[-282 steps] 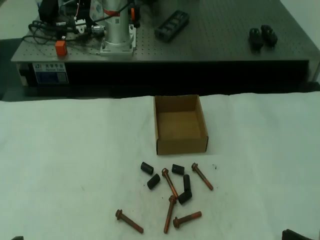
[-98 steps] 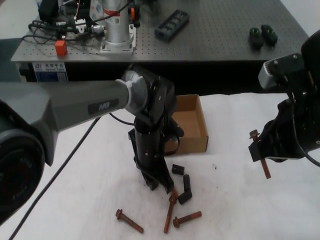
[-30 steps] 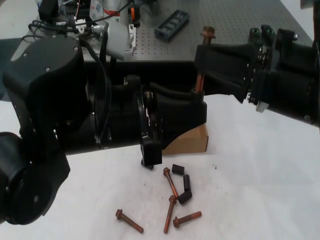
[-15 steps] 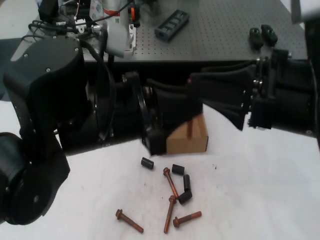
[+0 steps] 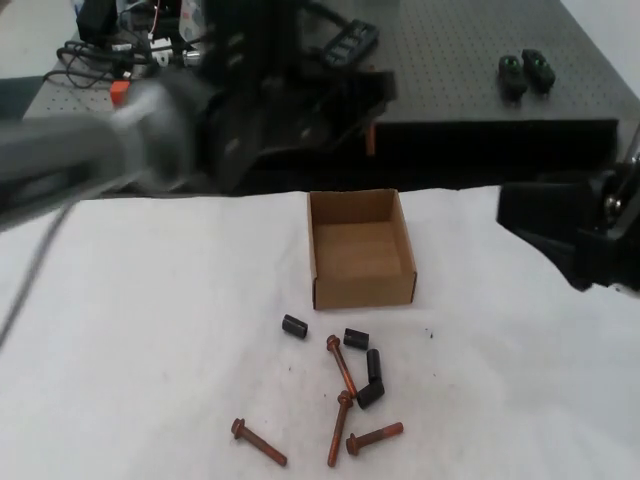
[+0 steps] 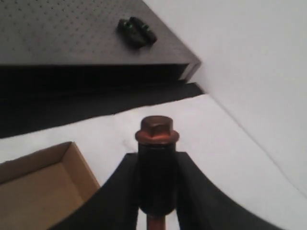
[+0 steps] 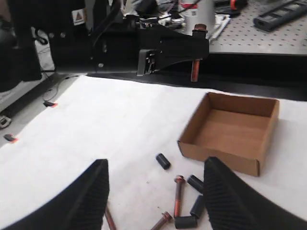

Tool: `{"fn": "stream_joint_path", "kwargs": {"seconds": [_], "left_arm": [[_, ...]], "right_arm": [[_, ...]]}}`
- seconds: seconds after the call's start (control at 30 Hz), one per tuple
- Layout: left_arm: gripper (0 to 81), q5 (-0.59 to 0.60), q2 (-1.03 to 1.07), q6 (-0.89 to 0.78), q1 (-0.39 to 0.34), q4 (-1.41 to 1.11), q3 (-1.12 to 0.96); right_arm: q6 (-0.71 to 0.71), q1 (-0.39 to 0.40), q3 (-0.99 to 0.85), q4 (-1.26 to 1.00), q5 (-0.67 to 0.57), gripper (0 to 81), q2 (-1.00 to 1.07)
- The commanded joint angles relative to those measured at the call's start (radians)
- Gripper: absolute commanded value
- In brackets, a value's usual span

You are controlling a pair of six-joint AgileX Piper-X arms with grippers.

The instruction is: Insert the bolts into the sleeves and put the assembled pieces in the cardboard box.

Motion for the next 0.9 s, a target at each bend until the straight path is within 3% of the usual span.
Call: {"fn": "stream_joint_path", "kwargs": {"seconds": [0.0,0.33,0.87], "left_arm": [[0.7,-0.021,-0.024,-0.013,-0.002,0.016,0.001],[0.7,-0.088,0.285,-0.035,-0.007,0.221,-0.343],[0.7,-0.091,0.376,-0.053,-0.054,0.246,-0.357]], "right_arm": [[-0.007,-0.048,-0.002,0.093,0.103,43.0,-0.007],[-0.005,-0.053,-0.002,0.185,0.169,43.0,-0.007],[-0.005,-0.053,-0.002,0.188,0.169,43.0,-0.007]]}}
